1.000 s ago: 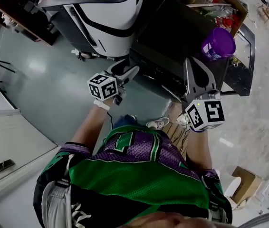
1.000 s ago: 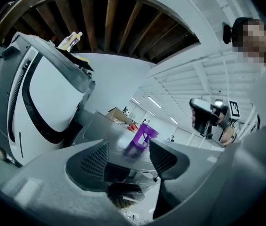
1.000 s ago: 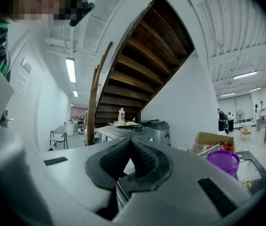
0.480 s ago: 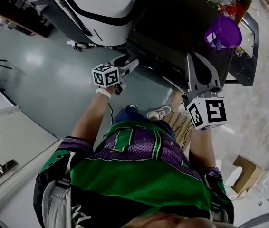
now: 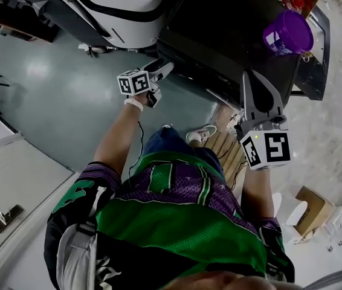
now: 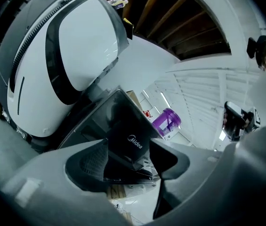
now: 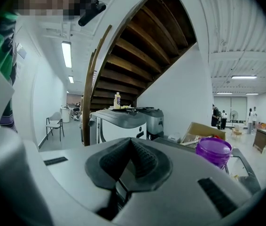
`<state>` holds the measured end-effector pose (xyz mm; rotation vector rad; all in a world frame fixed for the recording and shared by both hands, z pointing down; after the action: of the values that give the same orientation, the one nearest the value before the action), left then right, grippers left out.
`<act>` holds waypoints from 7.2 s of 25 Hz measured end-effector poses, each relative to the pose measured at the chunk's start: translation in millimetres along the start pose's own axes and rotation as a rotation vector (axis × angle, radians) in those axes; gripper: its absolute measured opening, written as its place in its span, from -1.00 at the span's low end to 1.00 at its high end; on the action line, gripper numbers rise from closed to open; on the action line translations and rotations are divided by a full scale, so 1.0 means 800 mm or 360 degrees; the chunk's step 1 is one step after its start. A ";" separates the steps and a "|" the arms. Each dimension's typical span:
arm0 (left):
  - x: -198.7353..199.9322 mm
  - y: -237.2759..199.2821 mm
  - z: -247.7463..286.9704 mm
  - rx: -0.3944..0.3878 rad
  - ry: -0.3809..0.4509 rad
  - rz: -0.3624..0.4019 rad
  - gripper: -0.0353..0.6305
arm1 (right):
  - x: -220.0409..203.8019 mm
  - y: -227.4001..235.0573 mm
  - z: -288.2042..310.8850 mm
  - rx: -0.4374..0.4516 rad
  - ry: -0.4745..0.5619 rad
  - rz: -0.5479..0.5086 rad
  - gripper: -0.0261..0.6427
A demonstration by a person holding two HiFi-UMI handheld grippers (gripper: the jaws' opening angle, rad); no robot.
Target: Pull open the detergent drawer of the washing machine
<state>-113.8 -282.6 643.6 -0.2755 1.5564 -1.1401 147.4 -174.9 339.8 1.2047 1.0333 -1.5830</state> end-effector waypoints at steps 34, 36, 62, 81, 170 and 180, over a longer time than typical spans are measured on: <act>-0.005 -0.074 0.055 -0.0720 0.0050 -0.0341 -0.01 | -0.043 -0.015 -0.016 -0.0073 -0.0197 -0.0095 -0.92; -0.007 -0.073 0.055 -0.0717 0.0071 -0.0366 -0.01 | -0.044 -0.015 -0.015 -0.0070 -0.0201 -0.0095 -0.92; -0.022 -0.070 0.047 -0.0717 0.0272 -0.0556 -0.01 | -0.051 -0.029 -0.017 -0.0026 -0.0243 -0.0062 -0.92; -0.032 -0.056 0.025 -0.0750 0.0310 -0.0573 -0.02 | -0.062 -0.037 -0.020 -0.0010 -0.0266 -0.0022 -0.92; -0.093 -0.039 -0.041 -0.0689 0.0549 -0.0786 0.08 | -0.097 -0.076 -0.094 -0.0050 -0.0359 0.0109 -0.92; -0.073 -0.027 -0.030 -0.0710 0.0720 -0.0817 0.26 | -0.102 -0.077 -0.095 -0.0056 -0.0367 0.0117 -0.92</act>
<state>-122.7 -240.8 694.8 -0.7943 2.2237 -1.2883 120.6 -73.3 412.0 0.9985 0.8552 -1.5969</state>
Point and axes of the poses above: the fingertips, and each gripper's own axes: z forward along the fingers, y to its right, x out of its top, the point moved 8 cm from there along -z, backward along the fingers, and after that the axes turned 11 degrees about -x, right-handed, at the moved point
